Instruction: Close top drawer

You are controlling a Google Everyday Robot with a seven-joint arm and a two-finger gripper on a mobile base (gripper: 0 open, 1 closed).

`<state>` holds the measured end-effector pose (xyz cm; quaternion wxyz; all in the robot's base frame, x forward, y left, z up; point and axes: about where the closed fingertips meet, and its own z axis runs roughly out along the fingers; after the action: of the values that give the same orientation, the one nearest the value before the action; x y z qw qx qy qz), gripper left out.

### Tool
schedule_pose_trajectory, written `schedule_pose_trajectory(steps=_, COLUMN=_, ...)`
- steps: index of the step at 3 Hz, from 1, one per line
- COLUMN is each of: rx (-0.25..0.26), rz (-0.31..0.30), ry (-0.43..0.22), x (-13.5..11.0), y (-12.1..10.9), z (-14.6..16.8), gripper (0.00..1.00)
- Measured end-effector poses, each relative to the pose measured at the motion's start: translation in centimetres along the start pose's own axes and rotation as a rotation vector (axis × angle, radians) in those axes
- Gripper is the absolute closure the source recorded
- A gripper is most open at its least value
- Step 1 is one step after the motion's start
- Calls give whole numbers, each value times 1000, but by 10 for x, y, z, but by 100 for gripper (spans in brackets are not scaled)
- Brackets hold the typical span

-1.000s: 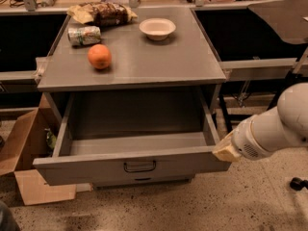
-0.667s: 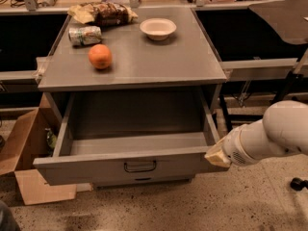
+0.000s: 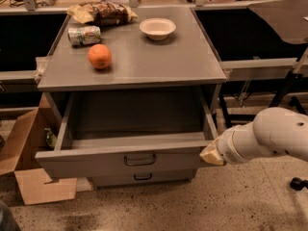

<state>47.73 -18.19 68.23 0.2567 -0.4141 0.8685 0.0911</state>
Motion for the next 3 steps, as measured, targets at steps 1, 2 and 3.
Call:
schedule_pose_trajectory(steps=1, rx=51, rz=-12, ry=-43, x=-15, y=-21, z=11, gripper=100)
schedule_pose_trajectory(steps=2, rx=85, rz=-13, ry=-92, x=-30, y=-48, z=22, gripper=100)
schedule_pose_trajectory(steps=3, rx=103, rz=-8, ry=-138, x=-45, y=-75, z=32, gripper=100)
